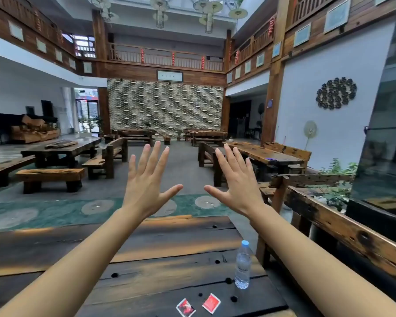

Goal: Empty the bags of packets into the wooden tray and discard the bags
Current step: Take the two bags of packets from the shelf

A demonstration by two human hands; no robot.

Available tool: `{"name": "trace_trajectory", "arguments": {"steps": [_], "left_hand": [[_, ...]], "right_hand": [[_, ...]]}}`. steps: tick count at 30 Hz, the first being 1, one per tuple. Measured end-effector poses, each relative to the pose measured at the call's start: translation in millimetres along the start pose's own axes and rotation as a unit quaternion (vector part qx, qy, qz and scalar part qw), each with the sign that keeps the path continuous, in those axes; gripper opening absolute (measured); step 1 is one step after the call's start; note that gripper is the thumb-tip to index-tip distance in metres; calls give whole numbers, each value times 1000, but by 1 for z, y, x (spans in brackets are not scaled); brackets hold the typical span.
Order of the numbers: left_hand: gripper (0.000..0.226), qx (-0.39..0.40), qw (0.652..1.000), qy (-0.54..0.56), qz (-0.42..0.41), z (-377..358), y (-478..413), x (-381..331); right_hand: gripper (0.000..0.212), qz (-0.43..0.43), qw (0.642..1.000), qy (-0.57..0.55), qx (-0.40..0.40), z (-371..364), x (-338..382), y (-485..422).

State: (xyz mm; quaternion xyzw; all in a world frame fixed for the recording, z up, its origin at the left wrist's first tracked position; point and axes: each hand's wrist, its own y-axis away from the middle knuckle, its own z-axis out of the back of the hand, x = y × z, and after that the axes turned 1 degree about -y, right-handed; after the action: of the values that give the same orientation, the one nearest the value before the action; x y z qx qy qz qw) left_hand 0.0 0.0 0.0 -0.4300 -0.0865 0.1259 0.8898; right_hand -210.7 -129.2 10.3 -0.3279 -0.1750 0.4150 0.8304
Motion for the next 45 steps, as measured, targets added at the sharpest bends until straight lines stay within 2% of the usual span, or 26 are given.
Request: {"name": "trace_trajectory", "arguments": {"steps": [7,13,17,22,29,33,37,43,45], "left_hand": [[94,-3,997,51,-57,-13,-9,-65],[92,-16,980,158,-122,-22,-20,-148],[92,-5,948,250,-197,-23,-13,-222],[90,6,889,353,-293,-2,6,-304],[88,23,753,512,-413,84,68,-402],[84,57,627,612,-479,152,128,-453],[85,83,510,669,-534,234,196,-504],[88,79,362,698,-612,372,308,-553],[90,82,325,700,-630,416,344,-562]], "right_hand": [[89,-41,997,50,-29,38,-44,42],[88,-112,986,122,-24,98,-82,102],[86,-194,964,179,-31,149,-96,158],[86,-306,918,246,-53,208,-81,237],[84,-428,834,333,-104,297,-14,359],[83,-511,765,365,-143,347,50,434],[87,-592,662,429,-166,401,130,512],[88,-672,514,498,-191,481,259,607],[87,-683,459,533,-198,504,298,630]]}}
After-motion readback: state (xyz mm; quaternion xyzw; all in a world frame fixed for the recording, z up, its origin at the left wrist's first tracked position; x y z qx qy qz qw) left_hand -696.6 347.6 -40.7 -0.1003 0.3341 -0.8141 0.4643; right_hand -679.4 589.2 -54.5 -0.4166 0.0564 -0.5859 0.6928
